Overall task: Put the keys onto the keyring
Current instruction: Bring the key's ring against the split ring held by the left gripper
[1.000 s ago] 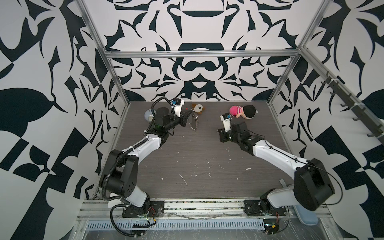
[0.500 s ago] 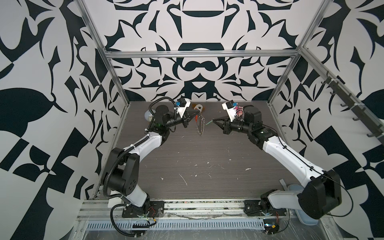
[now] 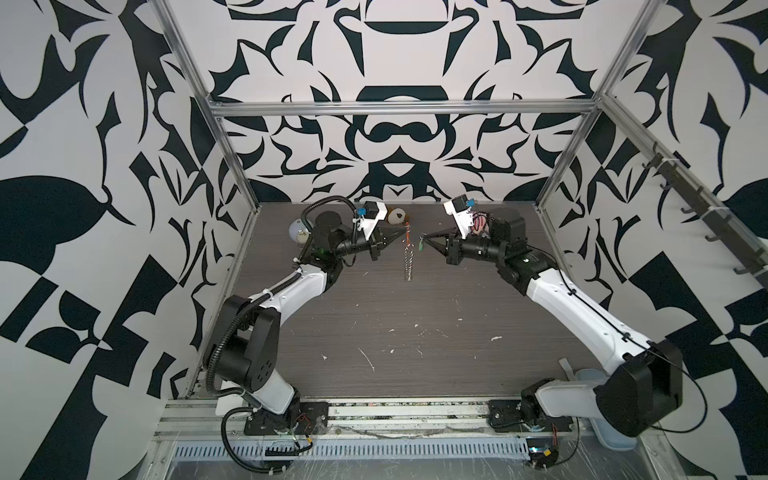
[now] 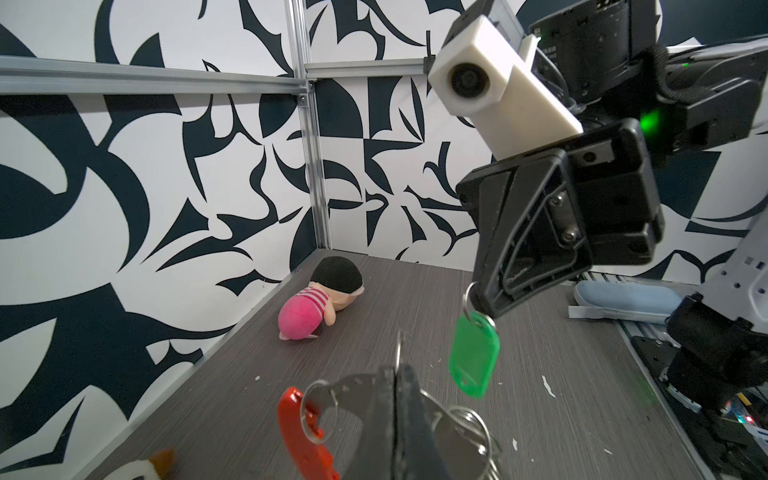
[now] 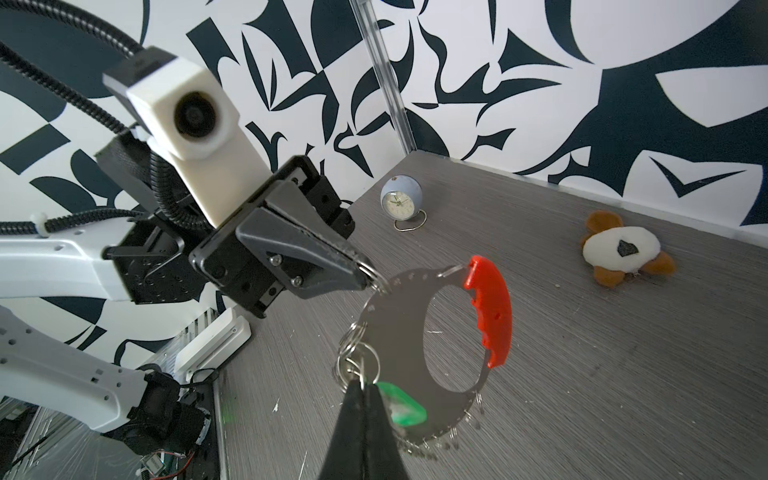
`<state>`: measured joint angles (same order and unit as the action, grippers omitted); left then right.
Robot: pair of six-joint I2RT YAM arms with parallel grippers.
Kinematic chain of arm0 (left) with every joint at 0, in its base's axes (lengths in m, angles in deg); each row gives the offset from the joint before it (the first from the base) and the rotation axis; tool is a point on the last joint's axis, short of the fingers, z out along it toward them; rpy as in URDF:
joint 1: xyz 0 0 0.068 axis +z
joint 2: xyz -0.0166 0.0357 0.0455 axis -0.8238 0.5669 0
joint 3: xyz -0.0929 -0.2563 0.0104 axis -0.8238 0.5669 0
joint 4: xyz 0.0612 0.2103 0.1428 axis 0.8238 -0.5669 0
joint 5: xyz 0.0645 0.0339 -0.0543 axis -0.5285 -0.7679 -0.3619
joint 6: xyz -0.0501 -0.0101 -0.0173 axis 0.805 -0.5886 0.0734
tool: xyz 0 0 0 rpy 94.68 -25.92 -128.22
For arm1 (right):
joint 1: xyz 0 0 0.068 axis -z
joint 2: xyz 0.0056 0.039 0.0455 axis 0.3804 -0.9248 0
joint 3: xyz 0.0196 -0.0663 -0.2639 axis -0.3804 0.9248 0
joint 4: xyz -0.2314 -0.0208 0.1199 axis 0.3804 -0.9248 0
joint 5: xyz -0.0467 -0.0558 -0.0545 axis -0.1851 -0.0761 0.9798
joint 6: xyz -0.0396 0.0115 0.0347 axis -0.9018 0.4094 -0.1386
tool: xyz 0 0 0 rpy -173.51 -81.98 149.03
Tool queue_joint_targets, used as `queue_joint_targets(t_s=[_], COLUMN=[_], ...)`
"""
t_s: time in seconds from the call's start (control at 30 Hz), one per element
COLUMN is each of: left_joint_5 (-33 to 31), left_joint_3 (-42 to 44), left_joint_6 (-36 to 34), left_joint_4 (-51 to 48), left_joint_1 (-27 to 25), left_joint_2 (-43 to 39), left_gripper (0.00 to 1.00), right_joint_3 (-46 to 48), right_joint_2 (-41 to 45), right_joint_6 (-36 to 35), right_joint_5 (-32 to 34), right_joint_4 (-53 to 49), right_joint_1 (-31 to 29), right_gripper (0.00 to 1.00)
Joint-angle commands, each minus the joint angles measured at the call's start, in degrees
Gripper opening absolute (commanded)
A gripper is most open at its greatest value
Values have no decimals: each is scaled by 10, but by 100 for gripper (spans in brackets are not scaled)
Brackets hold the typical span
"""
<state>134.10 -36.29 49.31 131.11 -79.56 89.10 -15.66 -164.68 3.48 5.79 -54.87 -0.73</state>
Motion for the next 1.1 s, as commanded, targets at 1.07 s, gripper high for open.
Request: queue_joint_targets(t_s=[1.07], left_joint_5=[4], left_joint_3=[-42], left_joint_6=[-10], left_joint_4=[-65], left_joint_1=[-14], left_joint_2=[-11], left_gripper=[0], right_joint_3=[-108], right_joint_2=[-56], right_joint_6=[-51], right_joint_5=[48], right_joint_4=[-39], right_joint_1=[-35], right_gripper=[0])
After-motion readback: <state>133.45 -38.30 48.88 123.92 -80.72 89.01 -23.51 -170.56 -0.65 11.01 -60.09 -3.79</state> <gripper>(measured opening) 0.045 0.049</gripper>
